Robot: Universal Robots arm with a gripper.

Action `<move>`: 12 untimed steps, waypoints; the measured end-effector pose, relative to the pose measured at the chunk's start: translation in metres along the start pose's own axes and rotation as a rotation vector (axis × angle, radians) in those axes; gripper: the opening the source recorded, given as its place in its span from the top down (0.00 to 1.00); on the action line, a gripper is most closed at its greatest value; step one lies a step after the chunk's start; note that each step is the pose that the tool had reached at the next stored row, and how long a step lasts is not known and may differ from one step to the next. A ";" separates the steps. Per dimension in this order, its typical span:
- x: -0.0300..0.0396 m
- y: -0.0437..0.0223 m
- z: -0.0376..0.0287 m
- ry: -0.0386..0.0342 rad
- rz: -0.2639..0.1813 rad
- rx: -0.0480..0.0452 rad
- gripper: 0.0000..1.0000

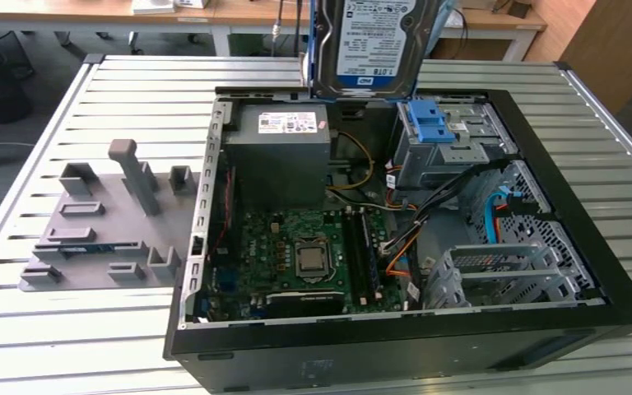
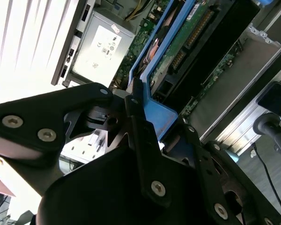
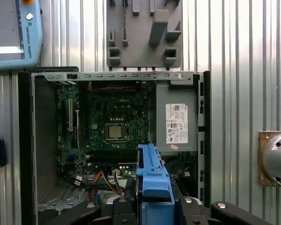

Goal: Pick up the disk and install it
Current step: 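Pick up the disk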

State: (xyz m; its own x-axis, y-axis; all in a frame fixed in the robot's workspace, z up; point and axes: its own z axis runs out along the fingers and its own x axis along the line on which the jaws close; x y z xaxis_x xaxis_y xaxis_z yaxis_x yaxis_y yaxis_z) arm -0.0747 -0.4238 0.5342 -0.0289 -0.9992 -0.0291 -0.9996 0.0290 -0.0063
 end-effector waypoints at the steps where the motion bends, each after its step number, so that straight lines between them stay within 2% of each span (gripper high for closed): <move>1: 0.0003 -0.0013 0.0000 0.0000 0.000 0.0000 0.63; 8: 0.0013 -0.0096 0.0001 -0.0001 0.000 0.0000 0.63; 12: 0.0038 -0.0116 0.0004 0.0000 0.000 0.0000 0.63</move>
State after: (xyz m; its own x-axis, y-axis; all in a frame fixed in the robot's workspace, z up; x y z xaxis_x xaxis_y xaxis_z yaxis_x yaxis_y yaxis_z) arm -0.0633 -0.4279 0.5337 -0.0289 -0.9992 -0.0291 -0.9996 0.0291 -0.0063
